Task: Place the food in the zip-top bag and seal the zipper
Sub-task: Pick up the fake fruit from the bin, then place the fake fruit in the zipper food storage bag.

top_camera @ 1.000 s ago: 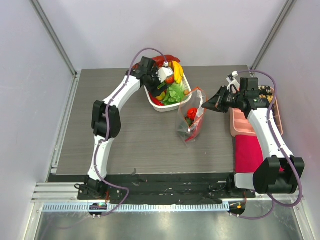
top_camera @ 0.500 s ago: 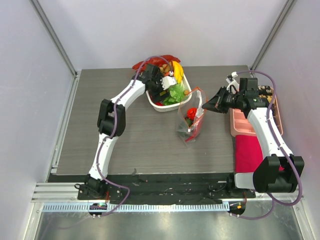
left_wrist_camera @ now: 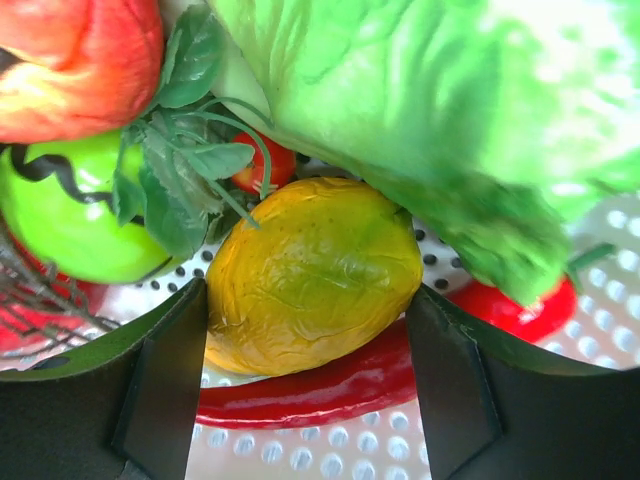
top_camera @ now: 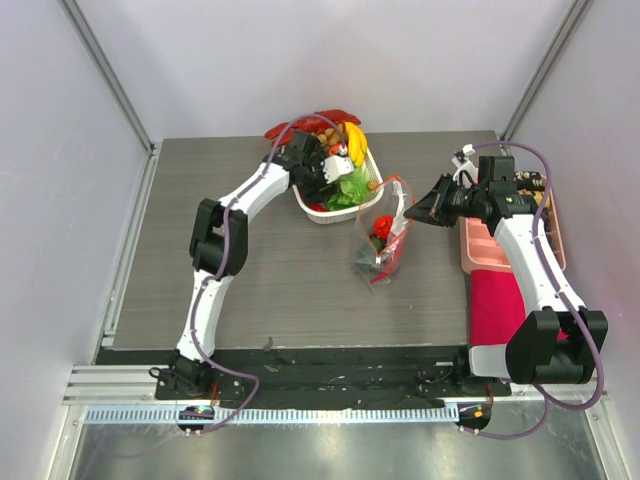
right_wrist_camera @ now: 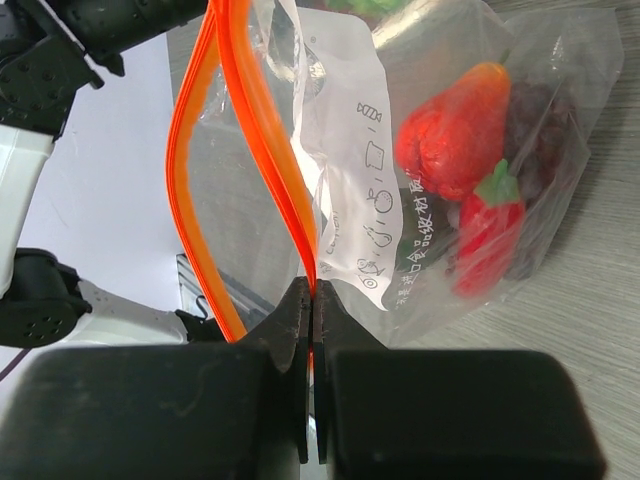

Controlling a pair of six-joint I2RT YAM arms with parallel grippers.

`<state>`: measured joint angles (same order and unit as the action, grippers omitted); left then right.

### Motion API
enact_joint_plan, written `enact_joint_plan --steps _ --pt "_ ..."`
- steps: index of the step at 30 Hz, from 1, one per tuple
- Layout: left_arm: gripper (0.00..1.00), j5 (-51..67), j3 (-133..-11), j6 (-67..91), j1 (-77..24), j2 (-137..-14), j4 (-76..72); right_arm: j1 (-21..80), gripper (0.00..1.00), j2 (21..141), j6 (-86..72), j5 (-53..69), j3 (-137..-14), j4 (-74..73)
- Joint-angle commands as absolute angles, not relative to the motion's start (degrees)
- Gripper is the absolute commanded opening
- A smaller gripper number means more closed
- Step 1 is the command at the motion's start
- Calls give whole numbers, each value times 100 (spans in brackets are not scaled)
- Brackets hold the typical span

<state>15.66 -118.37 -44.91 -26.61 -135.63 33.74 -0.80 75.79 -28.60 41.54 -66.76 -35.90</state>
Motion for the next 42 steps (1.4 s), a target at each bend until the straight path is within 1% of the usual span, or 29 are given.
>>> enact_joint_plan --steps 1,2,3,10,14,16,19,21,24,29,32,35,37,38,39,40,42 --pt "49 1784 -11628 -4255 -2689 -12736 3208 -88 1 7506 -2751 4113 -6759 -3604" --pt "47 1793 -11628 -4263 -2689 -12666 3217 -88 1 7506 -2751 4113 -6750 -3595" --pt "41 1828 -11584 -4263 -2689 -12535 3234 -88 1 7497 -2742 4105 -6750 -3603" --pt "39 1854 -11619 -4237 -2689 -12147 3331 -97 1 7532 -2733 4069 -6785 -3604" --pt "39 2415 -11952 -3579 -2698 -11796 3542 -97 1 7550 -2725 4069 -6820 -3595" --pt "39 3072 -12189 -2894 -2742 -11516 3568 -97 1 7558 -2707 4087 -6794 -3595" --pt "40 3724 -12462 -2059 -2969 -11295 3533 -97 1 7576 -2681 4096 -6724 -3586" --pt "41 3936 -12524 -1480 -3146 -11092 3297 -97 1 7576 -2689 4104 -6724 -3577" --pt "41 4253 -12288 -706 -3488 -10890 2761 -97 1 7567 -2724 4104 -6724 -3568" --pt "42 4316 -12217 -282 -4059 -10986 2689 -97 1 7506 -2733 4104 -6759 -3568" --pt "43 4167 -12050 -229 -4166 -11118 2689 -105 1 7453 -2742 4113 -6776 -3577" --pt "44 3772 -11971 -298 -4157 -11293 2856 -114 1 7401 -2751 4122 -6803 -3595" --pt "46 3569 -12040 -404 -4166 -11451 3127 -114 1 7357 -2751 4131 -6812 -3604" --pt "55 3534 -12111 -509 -4175 -11513 3259 -114 1 7356 -2742 4131 -6812 -3595" --pt "60 3498 -12190 -588 -4210 -11583 3400 -114 1 7365 -2742 4131 -6812 -3612" --pt "62 3507 -12382 -650 -4210 -11697 3741 -114 1 7365 -2725 4131 -6794 -3612" --pt "75 3498 -12506 -773 -4210 -11751 3972 -123 1 7392 -2725 4131 -6794 -3612"
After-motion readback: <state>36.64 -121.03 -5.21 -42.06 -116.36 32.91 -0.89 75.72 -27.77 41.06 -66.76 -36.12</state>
